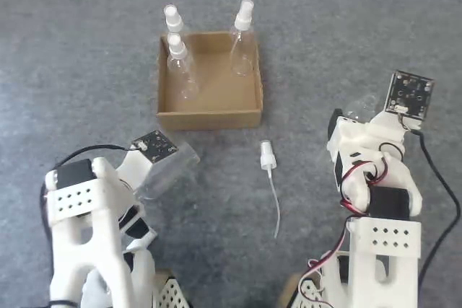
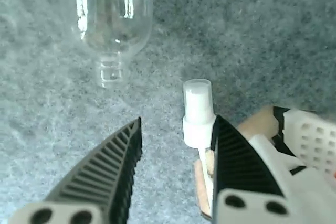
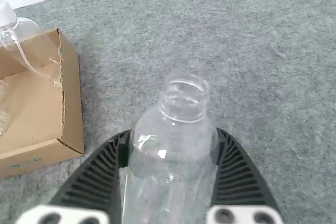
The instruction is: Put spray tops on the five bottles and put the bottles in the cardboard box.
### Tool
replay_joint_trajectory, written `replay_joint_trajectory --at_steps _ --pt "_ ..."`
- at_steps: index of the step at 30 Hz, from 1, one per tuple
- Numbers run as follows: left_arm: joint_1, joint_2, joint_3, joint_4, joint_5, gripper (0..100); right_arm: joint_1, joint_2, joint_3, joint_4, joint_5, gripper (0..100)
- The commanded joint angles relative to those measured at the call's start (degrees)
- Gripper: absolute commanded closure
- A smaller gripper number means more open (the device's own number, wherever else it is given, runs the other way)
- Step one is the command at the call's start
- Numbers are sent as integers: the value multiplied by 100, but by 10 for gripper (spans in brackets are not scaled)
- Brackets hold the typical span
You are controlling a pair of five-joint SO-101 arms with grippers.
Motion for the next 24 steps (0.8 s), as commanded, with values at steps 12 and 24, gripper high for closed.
replay_joint_trajectory --at_steps 12,24 --pt "141 2163 31 -1081 -237 799 -40 -163 -35 -145 237 919" --pt "132 2251 207 -1521 -211 938 -40 -163 -35 -154 255 919"
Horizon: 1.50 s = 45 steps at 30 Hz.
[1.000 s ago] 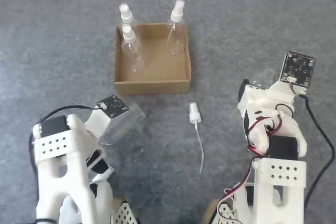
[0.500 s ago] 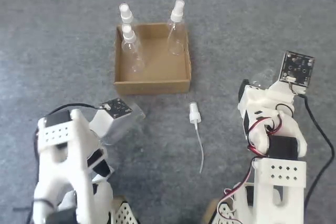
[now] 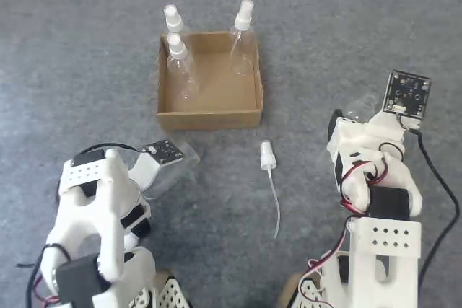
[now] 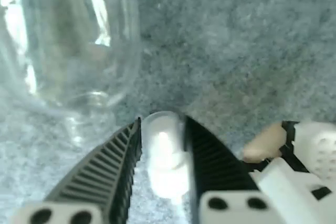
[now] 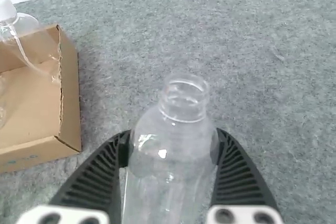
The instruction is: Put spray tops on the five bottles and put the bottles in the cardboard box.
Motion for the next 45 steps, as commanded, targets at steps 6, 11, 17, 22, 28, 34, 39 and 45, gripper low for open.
replay_joint_trajectory --at_steps 6,11,17,22,28,34,39,45 --pt "35 -26 -154 88 -44 989 -40 -163 -35 -154 97 919" --pt "-18 -26 -1077 1020 -44 989 -40 -163 -35 -154 97 919" --pt "-404 -26 -2202 1881 -44 989 -40 -163 -35 -154 97 919" --pt "-484 -26 -2765 2268 -44 989 -40 -163 -35 -154 97 919" --pt "-466 -44 -3257 2303 -35 989 -40 -163 -35 -154 97 919" --pt "-360 -958 -3424 2295 448 989 -57 -163 -35 -145 97 919" --pt "149 -2189 -3398 2295 1240 989 -286 -189 79 -163 105 919" --pt "897 -3138 -3407 2286 2215 989 -295 -198 97 -163 105 919"
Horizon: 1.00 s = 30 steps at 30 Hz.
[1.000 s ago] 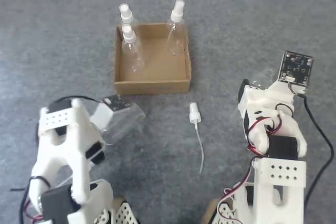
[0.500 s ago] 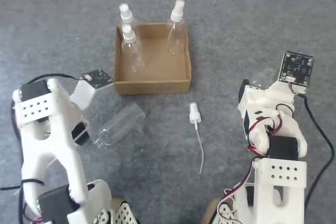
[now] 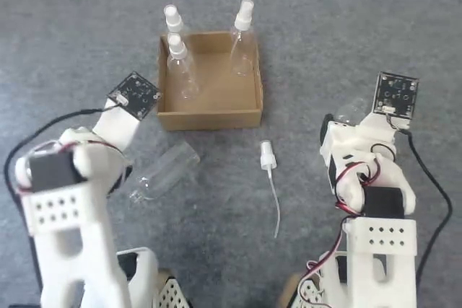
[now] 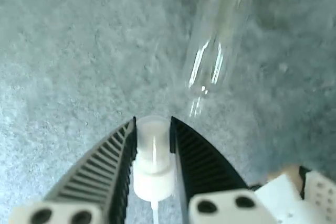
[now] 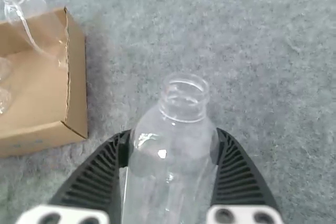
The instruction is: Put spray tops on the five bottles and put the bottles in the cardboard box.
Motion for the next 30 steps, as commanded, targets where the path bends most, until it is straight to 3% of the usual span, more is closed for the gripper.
replay_joint_trajectory --at_steps 1,11,22,30 --pt "510 -695 -312 35 747 989 -48 -198 -97 -145 97 919" --pt "1090 -791 -338 -1081 2462 989 -198 -171 -79 -145 97 920" --pt "1468 -791 -295 -1855 3763 989 -207 -163 -79 -145 97 920" --pt "1477 -791 -303 -2593 3982 989 -585 -215 53 -154 448 923"
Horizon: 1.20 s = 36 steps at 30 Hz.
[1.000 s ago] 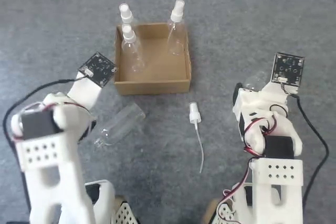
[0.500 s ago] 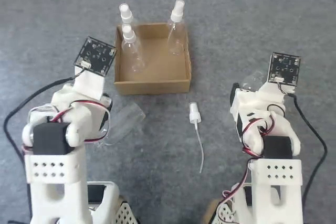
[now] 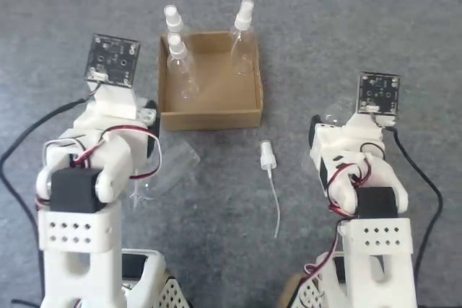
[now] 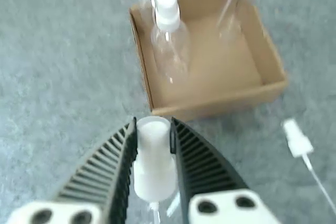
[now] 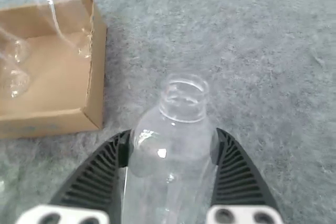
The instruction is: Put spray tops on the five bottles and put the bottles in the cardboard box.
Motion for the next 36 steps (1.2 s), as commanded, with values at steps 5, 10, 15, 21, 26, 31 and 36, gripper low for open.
replay_joint_trajectory --at_steps 5,10,15,21,26,31,36 --pt "35 -141 -330 -835 589 989 -259 -215 105 -295 220 923" --pt "35 -466 -295 -958 782 989 -453 -198 141 -259 220 923" --pt "35 -1108 -295 -958 791 989 -655 -215 237 -312 220 923" --pt "651 -1275 -286 -1108 1002 989 -681 -215 246 -312 237 923" --pt "1073 -1319 -101 -1609 1160 989 -1033 -215 246 -312 730 923" --pt "1196 -1319 -57 -2145 1565 989 -1305 -215 255 -312 782 923" --pt "1196 -1319 -31 -2462 1916 989 -1411 -224 255 -303 791 923"
